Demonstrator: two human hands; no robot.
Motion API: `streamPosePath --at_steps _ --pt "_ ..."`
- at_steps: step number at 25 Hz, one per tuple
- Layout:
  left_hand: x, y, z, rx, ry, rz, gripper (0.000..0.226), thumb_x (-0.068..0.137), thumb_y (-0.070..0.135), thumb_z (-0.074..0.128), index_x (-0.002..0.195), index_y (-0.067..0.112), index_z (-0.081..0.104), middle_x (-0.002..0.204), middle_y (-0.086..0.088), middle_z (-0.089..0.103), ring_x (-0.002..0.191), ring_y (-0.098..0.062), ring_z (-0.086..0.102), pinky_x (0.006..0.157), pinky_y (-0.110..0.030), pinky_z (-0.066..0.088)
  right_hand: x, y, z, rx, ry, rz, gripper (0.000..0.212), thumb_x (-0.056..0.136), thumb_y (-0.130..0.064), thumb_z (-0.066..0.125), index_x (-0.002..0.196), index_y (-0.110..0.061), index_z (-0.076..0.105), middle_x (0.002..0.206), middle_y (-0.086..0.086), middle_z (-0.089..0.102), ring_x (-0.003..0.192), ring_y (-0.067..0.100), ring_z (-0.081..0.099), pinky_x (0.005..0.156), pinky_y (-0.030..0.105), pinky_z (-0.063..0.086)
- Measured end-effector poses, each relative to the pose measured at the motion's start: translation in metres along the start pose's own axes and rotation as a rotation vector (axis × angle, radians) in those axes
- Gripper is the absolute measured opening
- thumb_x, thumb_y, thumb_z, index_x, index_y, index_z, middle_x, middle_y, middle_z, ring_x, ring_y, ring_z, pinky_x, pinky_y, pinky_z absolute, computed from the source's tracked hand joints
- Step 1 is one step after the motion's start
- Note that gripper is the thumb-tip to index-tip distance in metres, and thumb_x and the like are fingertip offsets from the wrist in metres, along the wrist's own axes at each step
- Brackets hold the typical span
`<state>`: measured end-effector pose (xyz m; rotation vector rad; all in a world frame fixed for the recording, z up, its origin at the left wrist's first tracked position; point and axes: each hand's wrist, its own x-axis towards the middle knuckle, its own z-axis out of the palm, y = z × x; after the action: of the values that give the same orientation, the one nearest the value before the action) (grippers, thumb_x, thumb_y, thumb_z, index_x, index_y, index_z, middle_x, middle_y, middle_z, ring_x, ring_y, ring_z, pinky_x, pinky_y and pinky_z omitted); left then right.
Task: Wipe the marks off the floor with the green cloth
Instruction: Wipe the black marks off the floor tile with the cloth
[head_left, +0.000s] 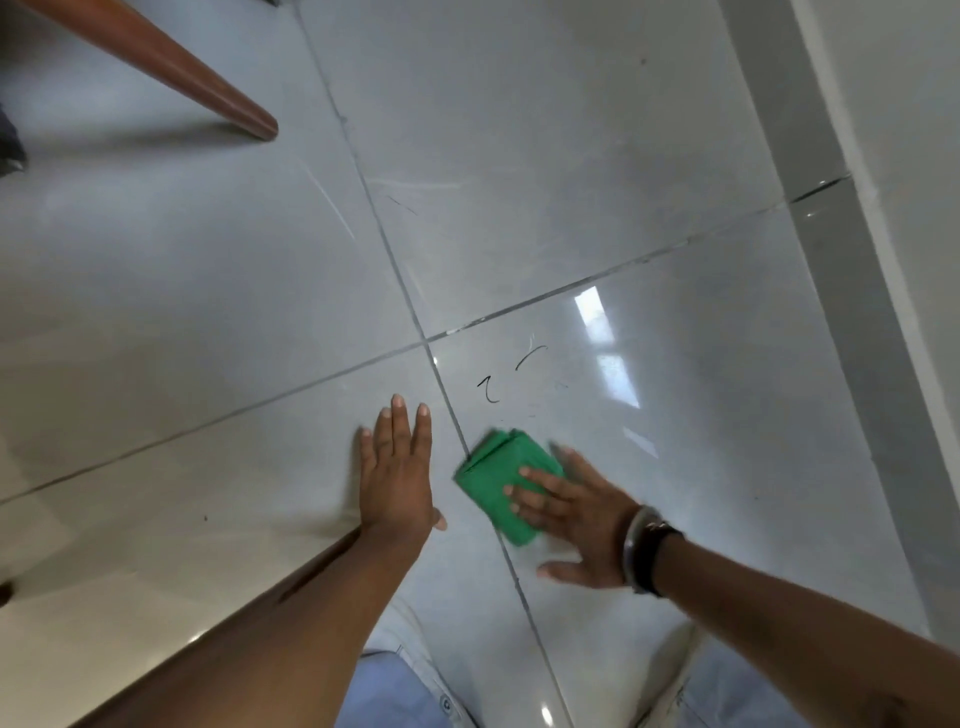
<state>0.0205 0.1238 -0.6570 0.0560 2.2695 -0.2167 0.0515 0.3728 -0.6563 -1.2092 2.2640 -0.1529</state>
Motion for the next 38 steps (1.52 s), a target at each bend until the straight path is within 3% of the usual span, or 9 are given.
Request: streamPosePath --at_steps 7,13,16,20,26,28,33,35,38 --pt "0.003 -0.002 0.008 -0.001 0.016 0.002 0.153 0.052 0.064 0.083 0.15 0.015 -0.023 0.162 -0.017 -0.022 0.151 -0.032 -0.013 0.121 -0.05 -0.006 0.082 0.068 -0.055 0.447 0.337 1.22 0.086 0.084 -0.075 0.017 0.151 -0.022 0.026 0.164 -0.005 0.014 0.151 0.022 0.002 0.114 0.064 -0.004" --pt "0.005 -0.004 0.011 -0.022 0.035 0.0 0.155 0.05 0.065 0.083 0.15 0.015 -0.025 0.162 -0.017 -0.021 0.151 -0.032 -0.012 0.121 -0.049 -0.005 0.01 -0.003 -0.022 0.028 -0.024 0.078 0.077 0.083 -0.069 0.034 0.142 -0.02 0.048 0.153 0.0 0.043 0.145 0.029 0.031 0.116 0.061 -0.01" --pt "0.006 -0.005 0.016 -0.011 0.053 0.005 0.157 0.048 0.068 0.082 0.148 0.015 -0.026 0.162 -0.017 -0.02 0.152 -0.032 -0.011 0.122 -0.049 -0.004 -0.01 0.055 -0.022 0.013 0.153 0.415 0.072 0.087 -0.065 0.028 0.138 -0.02 0.053 0.149 0.003 0.049 0.139 0.031 0.041 0.111 0.071 0.006" --pt "0.006 -0.005 0.017 -0.031 0.051 0.018 0.155 0.049 0.064 0.083 0.151 0.016 -0.023 0.162 -0.016 -0.021 0.151 -0.031 -0.015 0.122 -0.049 -0.005 0.079 0.078 -0.056 0.384 0.274 1.19 0.09 0.081 -0.077 0.015 0.151 -0.022 0.026 0.164 -0.002 0.015 0.151 0.025 0.005 0.113 0.066 -0.002" --pt "0.001 -0.011 0.012 -0.028 0.06 0.034 0.152 0.052 0.068 0.08 0.15 0.016 -0.024 0.162 -0.016 -0.021 0.151 -0.031 -0.015 0.121 -0.048 -0.007 0.025 0.034 -0.014 -0.071 0.022 -0.144 0.071 0.082 -0.058 0.047 0.141 -0.018 0.048 0.153 0.002 0.044 0.145 0.03 0.03 0.117 0.066 0.007" --pt "0.002 -0.01 0.013 -0.016 0.063 0.033 0.152 0.052 0.068 0.079 0.148 0.015 -0.027 0.162 -0.016 -0.022 0.151 -0.031 -0.016 0.121 -0.048 -0.007 -0.014 0.066 -0.008 -0.091 0.138 -0.031 0.062 0.086 -0.056 0.045 0.134 -0.018 0.057 0.145 0.003 0.054 0.137 0.031 0.044 0.114 0.068 0.014" --pt "0.004 -0.01 0.016 -0.002 0.06 0.036 0.153 0.05 0.071 0.078 0.15 0.016 -0.023 0.162 -0.016 -0.022 0.151 -0.031 -0.016 0.121 -0.048 -0.006 0.069 0.107 -0.059 0.311 0.309 1.127 0.082 0.086 -0.072 0.019 0.149 -0.022 0.032 0.162 -0.001 0.023 0.15 0.026 0.014 0.112 0.067 0.001" --pt "0.004 -0.012 0.015 -0.014 0.061 0.036 0.154 0.048 0.071 0.079 0.151 0.016 -0.021 0.162 -0.016 -0.021 0.151 -0.031 -0.014 0.122 -0.048 -0.005 0.106 0.085 -0.061 0.303 0.287 0.958 0.084 0.085 -0.072 0.02 0.148 -0.018 0.033 0.162 0.002 0.025 0.15 0.03 0.013 0.112 0.065 0.003" --pt "0.004 -0.012 0.012 -0.031 0.051 0.037 0.154 0.048 0.072 0.078 0.151 0.017 -0.021 0.162 -0.016 -0.021 0.151 -0.031 -0.013 0.121 -0.049 -0.005 0.049 0.016 -0.004 0.033 0.102 0.19 0.069 0.089 -0.062 0.037 0.14 -0.017 0.048 0.153 0.005 0.042 0.145 0.033 0.029 0.113 0.066 0.009"
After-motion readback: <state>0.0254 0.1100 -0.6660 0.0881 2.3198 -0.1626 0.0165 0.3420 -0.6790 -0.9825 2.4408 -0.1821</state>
